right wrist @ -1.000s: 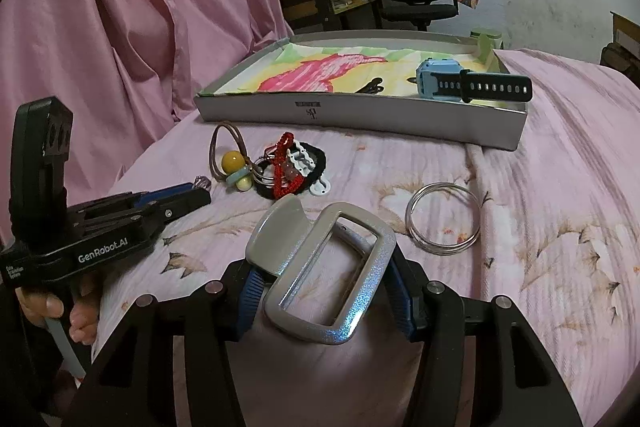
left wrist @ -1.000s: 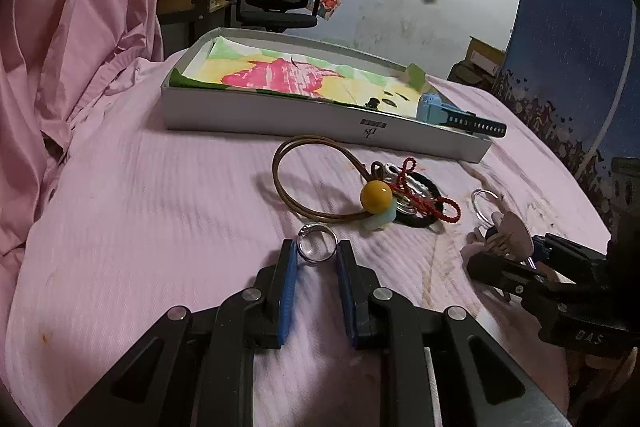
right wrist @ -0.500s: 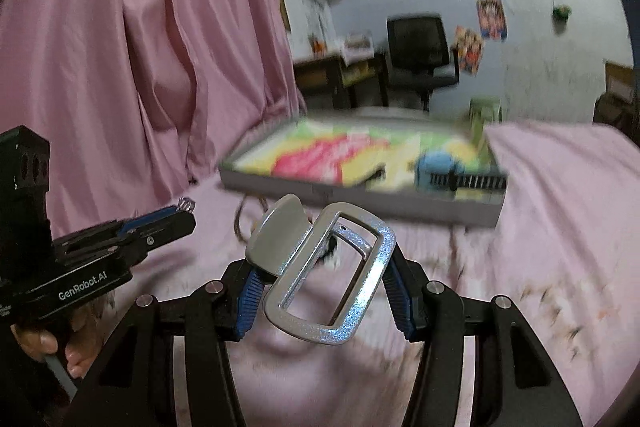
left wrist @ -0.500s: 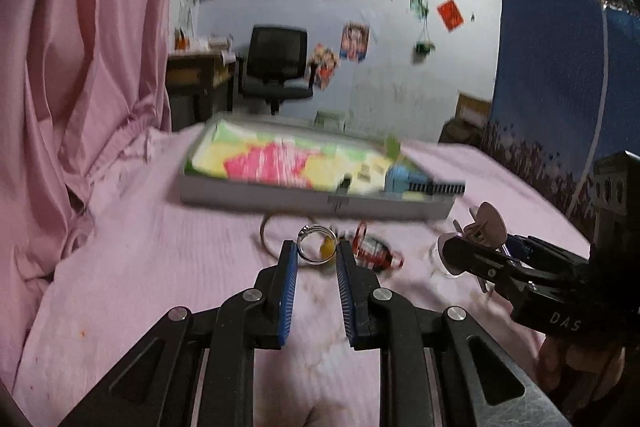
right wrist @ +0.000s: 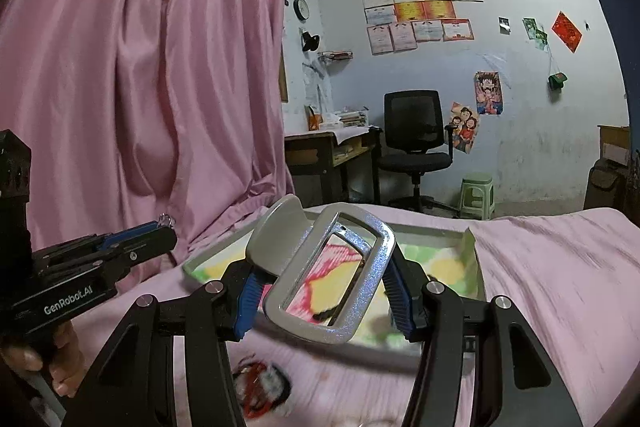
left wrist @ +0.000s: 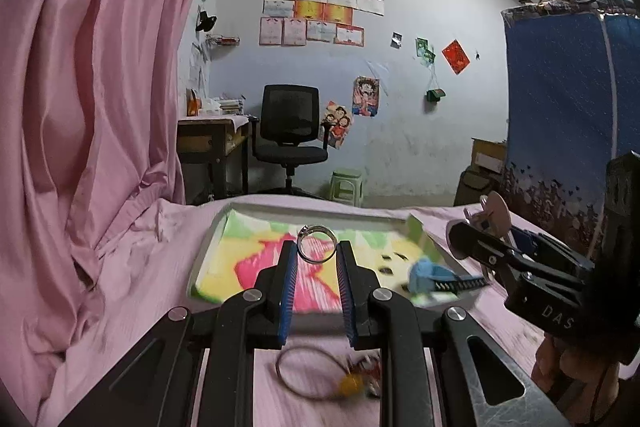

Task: Organize jewelry
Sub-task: 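Carry the buckle and ring into the tray and open both tools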

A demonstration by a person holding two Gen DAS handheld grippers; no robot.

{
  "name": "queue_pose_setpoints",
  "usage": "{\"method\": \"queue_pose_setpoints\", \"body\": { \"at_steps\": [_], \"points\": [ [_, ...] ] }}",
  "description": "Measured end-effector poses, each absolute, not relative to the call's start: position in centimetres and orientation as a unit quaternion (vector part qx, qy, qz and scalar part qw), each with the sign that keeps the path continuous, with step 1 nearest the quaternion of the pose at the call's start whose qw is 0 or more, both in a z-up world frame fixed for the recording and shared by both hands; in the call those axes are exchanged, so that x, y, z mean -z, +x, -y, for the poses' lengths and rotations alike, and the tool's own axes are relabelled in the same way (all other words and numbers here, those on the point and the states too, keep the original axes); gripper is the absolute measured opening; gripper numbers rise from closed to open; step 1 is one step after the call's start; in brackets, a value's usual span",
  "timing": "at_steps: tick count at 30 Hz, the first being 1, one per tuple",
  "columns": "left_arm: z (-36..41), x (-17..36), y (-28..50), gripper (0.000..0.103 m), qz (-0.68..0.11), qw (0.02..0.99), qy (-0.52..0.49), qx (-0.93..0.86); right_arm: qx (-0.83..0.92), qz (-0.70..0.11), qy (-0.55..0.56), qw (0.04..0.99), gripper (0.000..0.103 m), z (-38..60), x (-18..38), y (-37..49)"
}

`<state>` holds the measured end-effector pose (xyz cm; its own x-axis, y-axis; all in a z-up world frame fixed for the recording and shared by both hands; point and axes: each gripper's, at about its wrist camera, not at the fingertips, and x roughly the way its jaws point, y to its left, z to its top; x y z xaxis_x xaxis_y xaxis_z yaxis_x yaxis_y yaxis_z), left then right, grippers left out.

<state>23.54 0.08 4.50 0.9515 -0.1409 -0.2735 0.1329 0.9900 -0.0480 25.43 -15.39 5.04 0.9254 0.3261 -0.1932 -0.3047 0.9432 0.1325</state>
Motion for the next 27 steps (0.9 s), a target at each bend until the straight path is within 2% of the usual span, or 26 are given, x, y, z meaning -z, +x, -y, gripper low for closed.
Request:
{"method": "queue_pose_setpoints", "body": {
  "at_steps": [7, 12, 19, 23, 27],
  "points": [
    [-1.1, -3.7, 29.2, 0.019, -0.165, 0.982, -0.051, 0.081, -0.157, -0.119, 0.039, 0.98, 0.049, 13.8, -4.2, 30.1],
    [-1.3, -2.7, 32.5, 0.019, -0.212, 0.972, -0.06, 0.081, -0.153, -0.148, 0.031, 0.977, 0.049, 12.9, -3.1, 32.8],
    [-1.7, 0.1, 36.6, 0.019, -0.317, 0.943, -0.074, 0.072, -0.159, -0.24, 0.036, 0.957, 0.049, 12.0, -0.3, 36.0],
    [-2.3, 1.3, 37.7, 0.019, -0.359, 0.927, -0.092, 0.062, -0.153, -0.3, 0.026, 0.941, 0.049, 11.6, 1.6, 37.1],
    [-2.2, 1.7, 38.2, 0.019, -0.387, 0.917, -0.08, 0.058, -0.151, -0.323, 0.015, 0.934, 0.05, 11.3, 2.4, 37.4]
  ]
}}
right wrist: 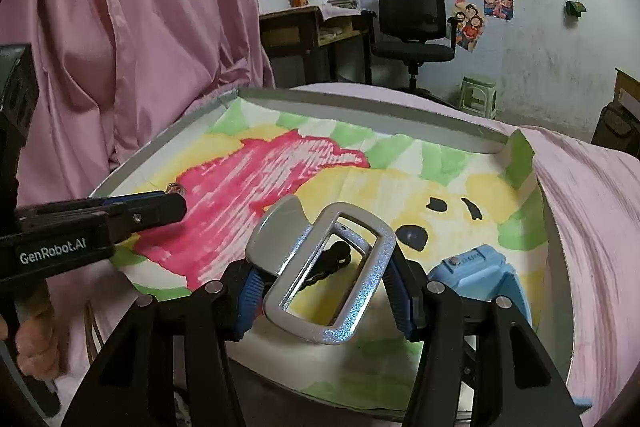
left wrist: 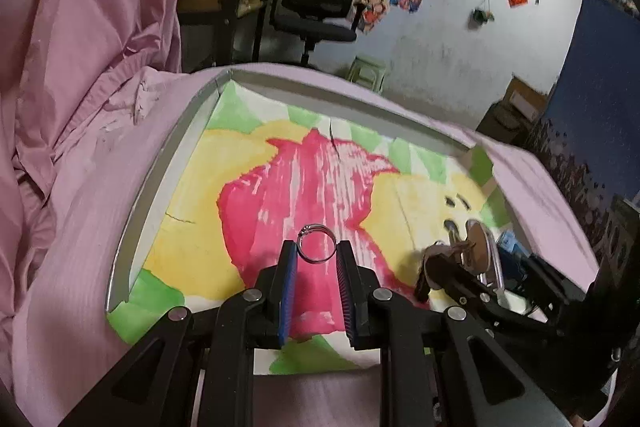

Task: Organize jewelry
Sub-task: 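Carry the buckle and ring into the tray and open both tools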

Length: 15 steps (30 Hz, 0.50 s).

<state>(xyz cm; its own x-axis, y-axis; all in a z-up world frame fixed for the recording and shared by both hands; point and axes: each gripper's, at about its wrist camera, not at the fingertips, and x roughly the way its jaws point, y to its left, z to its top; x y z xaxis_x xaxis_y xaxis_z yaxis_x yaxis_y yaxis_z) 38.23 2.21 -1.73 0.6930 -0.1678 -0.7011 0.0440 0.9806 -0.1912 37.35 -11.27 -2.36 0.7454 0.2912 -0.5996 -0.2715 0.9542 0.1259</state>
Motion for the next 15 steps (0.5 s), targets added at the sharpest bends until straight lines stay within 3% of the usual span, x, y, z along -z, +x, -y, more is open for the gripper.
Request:
{"method": "queue_pose_setpoints", "body": {
  "at_steps": [9, 12, 15],
  "points": [
    [-2.0, 1.7, 38.2, 0.019, -0.401, 0.911, -0.053, 0.073, -0.158, -0.337, 0.006, 0.928, 0.058, 11.7, 2.1, 37.0],
    [-2.7, 1.2, 37.3, 0.023, -0.387, 0.916, -0.067, 0.08, -0.156, -0.325, 0.014, 0.933, 0.065, 12.1, 1.5, 36.3],
    [-3.2, 0.4, 35.7, 0.046, -0.362, 0.926, -0.077, 0.077, -0.149, -0.297, 0.025, 0.943, 0.069, 12.7, 0.1, 34.9]
  ]
}}
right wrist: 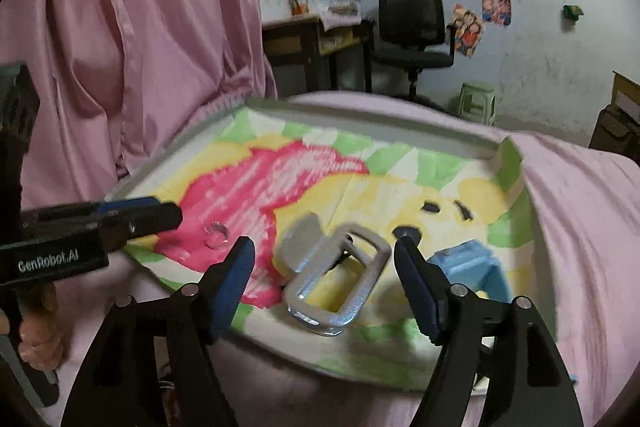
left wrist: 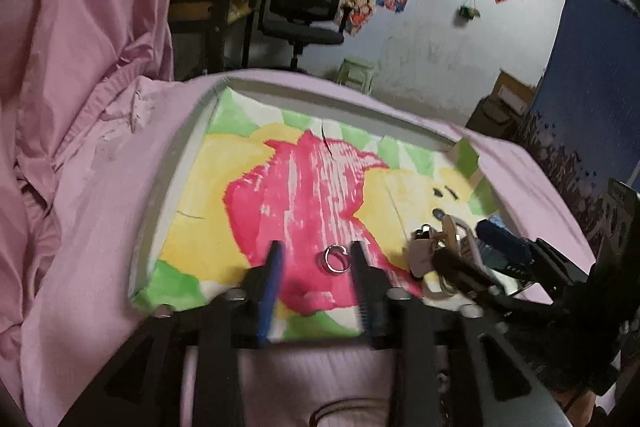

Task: Organize jewelry
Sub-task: 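Carry the buckle and ring into the tray and open both tools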

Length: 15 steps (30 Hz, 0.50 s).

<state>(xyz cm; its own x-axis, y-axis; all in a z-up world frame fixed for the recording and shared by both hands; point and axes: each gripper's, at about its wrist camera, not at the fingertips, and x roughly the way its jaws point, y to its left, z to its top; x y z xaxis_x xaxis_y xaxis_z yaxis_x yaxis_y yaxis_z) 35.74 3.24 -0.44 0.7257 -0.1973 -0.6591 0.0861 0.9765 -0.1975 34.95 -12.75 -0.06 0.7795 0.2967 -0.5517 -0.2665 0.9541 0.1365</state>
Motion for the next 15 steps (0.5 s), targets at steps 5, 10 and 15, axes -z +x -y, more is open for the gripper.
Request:
{"method": "queue_pose_setpoints", "body": {
  "at_steps": [5, 10, 15],
  "points": [
    [-4.3, -1.3, 32.0, 0.07, -0.294, 0.949, -0.097, 0.061, -0.134, -0.245, 0.026, 0.96, 0.079, 13.6, -1.9, 31.8],
    [-4.7, -2.4, 28.1, 0.082, -0.237, 0.965, -0.099, 0.051, -0.124, -0.191, 0.033, 0.973, 0.093, 14.3, -3.7, 28.2],
    [-4.4, -3.1, 24.3, 0.093, -0.196, 0.975, -0.087, 0.051, -0.122, -0.153, 0.034, 0.98, 0.098, 14.8, -5.1, 24.6]
  ]
}}
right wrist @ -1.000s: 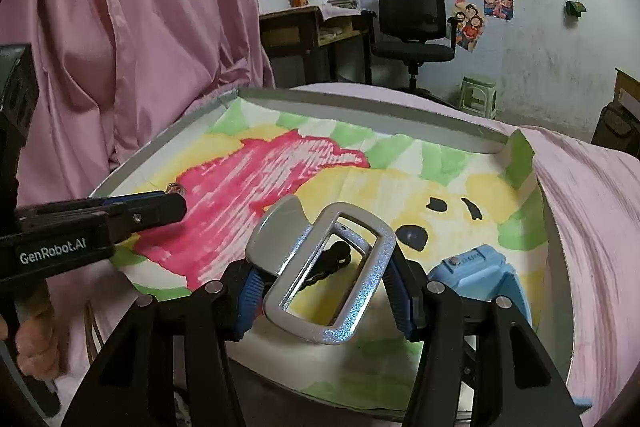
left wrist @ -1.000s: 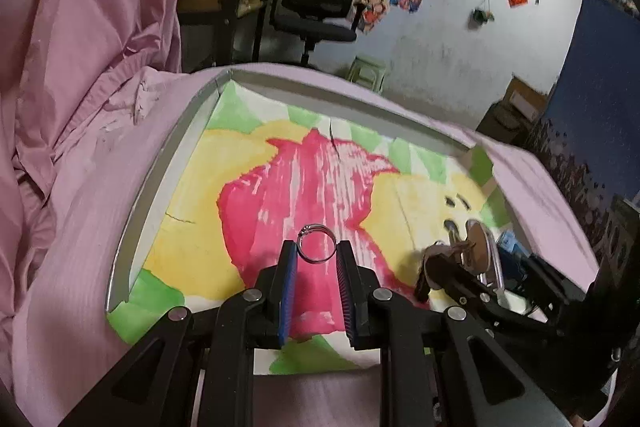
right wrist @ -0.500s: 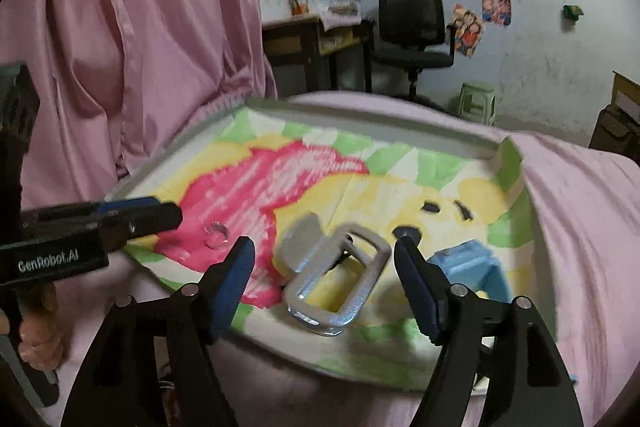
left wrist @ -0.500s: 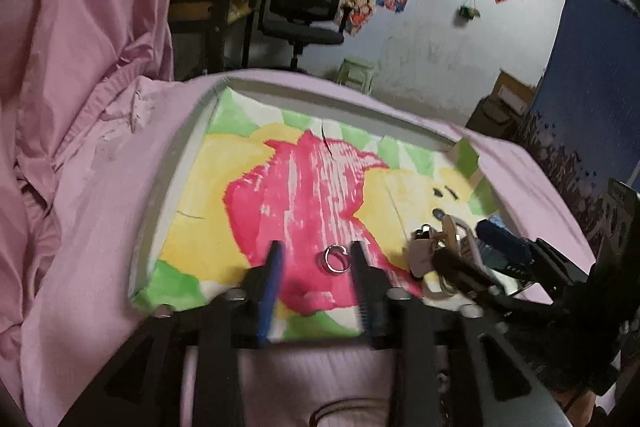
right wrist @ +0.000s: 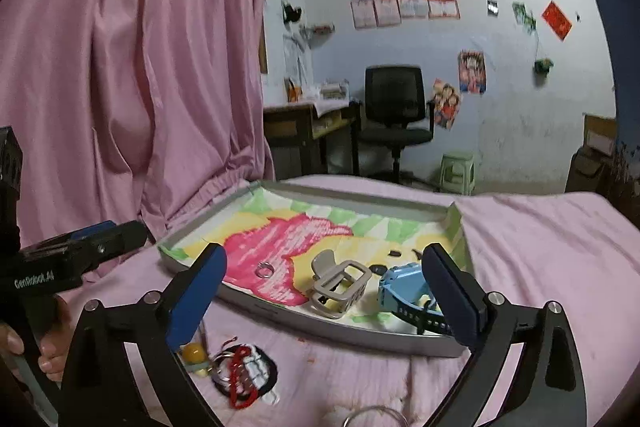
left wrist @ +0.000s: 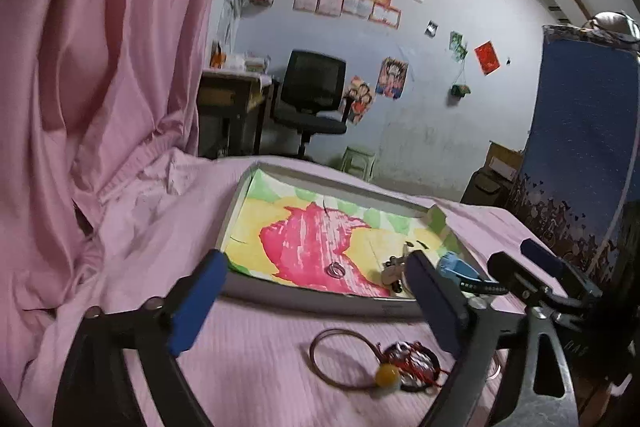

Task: Organize jewelry
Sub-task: 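Carry the buckle and ring into the tray and open both tools, then move the right tool to the large silver hoop on the bed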

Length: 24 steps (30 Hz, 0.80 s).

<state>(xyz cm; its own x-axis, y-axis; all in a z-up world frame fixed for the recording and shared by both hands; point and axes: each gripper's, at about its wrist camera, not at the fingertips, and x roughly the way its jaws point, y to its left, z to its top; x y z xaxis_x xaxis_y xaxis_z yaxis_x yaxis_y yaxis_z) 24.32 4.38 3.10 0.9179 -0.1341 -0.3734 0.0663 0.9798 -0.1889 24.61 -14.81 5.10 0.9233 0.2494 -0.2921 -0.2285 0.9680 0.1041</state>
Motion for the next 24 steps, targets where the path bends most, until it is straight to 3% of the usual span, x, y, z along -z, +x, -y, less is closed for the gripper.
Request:
{"method": "queue_pose_setpoints", "body": {
  "at_steps": [11, 24],
  "points": [
    [-3.3, -4.0, 17.5, 0.101, -0.127, 0.989, -0.058, 0.046, -0.111, -0.092, 0.06, 0.988, 0.1, 16.5, -6.3, 17.3],
    [-2.3, -2.2, 13.4, 0.103, -0.143, 0.987, -0.036, 0.06, -0.091, -0.126, 0.044, 0.987, 0.101, 18.0, -4.3, 12.0]
  ]
}}
